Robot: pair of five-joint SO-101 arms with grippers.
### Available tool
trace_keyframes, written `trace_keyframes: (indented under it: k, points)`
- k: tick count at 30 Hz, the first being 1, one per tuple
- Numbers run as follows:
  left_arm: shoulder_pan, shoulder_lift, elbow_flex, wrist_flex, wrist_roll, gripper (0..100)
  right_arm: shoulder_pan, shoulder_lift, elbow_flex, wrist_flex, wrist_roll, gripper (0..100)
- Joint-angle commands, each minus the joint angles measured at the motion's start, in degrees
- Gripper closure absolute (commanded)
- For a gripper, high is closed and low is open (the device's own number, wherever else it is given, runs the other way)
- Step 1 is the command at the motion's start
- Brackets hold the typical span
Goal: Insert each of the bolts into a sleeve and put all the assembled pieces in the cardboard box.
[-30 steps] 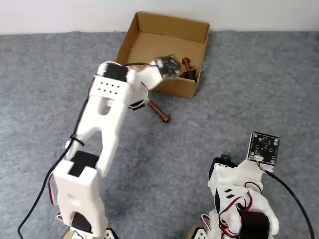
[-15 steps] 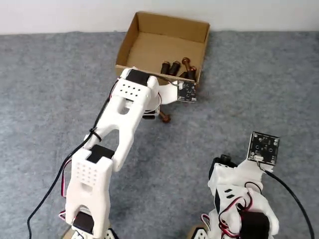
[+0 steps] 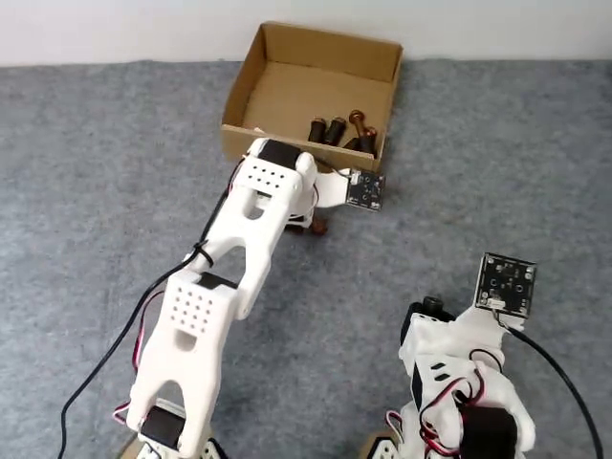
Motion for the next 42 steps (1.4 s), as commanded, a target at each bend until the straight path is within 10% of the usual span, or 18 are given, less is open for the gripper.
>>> trace_keyframes:
  k: [1,42]
  points:
    - [0.4,3.1,-10.4,0.6,-1.0,84,0.3,0.7,-0.2,-0.7,-0.6,99.1]
    - [5.6,10.9,-19.5,18.6,1.9,93,0.3,0.2,-0.2,-0.7,-0.6,99.1]
